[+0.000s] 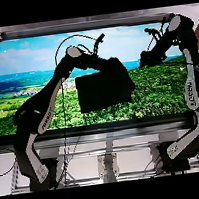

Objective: Fold the clothes and pants, and hang the long-sleeved shirts on hangers.

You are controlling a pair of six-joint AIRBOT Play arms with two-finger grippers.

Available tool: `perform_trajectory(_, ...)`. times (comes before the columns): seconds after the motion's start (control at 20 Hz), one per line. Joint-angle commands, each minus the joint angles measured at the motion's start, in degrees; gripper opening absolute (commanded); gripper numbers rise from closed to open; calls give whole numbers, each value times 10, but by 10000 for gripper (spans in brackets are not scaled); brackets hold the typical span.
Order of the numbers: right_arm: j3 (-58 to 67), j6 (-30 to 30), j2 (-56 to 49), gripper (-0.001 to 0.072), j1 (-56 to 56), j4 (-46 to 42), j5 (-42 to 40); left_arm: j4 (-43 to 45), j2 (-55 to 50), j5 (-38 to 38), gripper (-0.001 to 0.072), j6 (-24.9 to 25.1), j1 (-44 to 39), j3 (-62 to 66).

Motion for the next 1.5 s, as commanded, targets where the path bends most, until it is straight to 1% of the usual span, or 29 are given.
perform_trajectory(0.0,-3,-13,-1,573,1,11,-31,33,-1,-12,421,-10,15,0)
perform_trajectory(0.05,-10,-29,-1,694,2,30,-50,83,3,-24,409,-38,23,0)
perform_trajectory(0.15,-40,-74,-2,693,8,57,-89,226,16,-71,408,-97,36,0)
perform_trajectory(0.25,-76,-108,-13,693,19,59,-122,410,34,-149,398,-154,43,0)
perform_trajectory(0.35,-102,-123,-36,693,30,59,-144,574,50,-232,398,-197,43,-1)
perform_trajectory(0.4,-106,-126,-53,693,37,61,-146,636,56,-263,399,-207,42,-2)
perform_trajectory(0.45,-108,-127,-69,693,44,61,-145,672,63,-275,399,-209,42,-3)
perform_trajectory(0.5,-108,-130,-82,693,54,62,-145,684,70,-273,399,-209,43,-8)
perform_trajectory(0.7,-108,-132,-119,691,95,71,-145,692,99,-271,399,-209,48,-64)
perform_trajectory(0.8,-108,-135,-125,665,112,75,-146,713,120,-256,399,-211,49,-119)
perform_trajectory(0.85,-108,-134,-127,551,118,75,-146,716,136,-235,399,-217,49,-155)
perform_trajectory(0.9,-108,-134,-127,357,119,74,-146,716,154,-212,399,-223,50,-191)
perform_trajectory(0.95,-108,-134,-126,117,121,69,-144,716,175,-189,399,-229,49,-232)
perform_trajectory(1.0,-108,-131,-126,25,118,51,-138,716,195,-172,399,-231,50,-270)
perform_trajectory(1.1,-108,-111,-120,25,103,9,-120,730,235,-154,399,-242,50,-344)
perform_trajectory(1.2,-108,-84,-103,25,64,-18,-112,747,266,-154,399,-250,50,-400)
perform_trajectory(1.3,-108,-66,-76,26,1,-45,-100,756,298,-149,399,-257,50,-444)
perform_trajectory(1.45,-121,-38,-25,25,-126,-85,-97,755,340,-123,399,-261,49,-488)
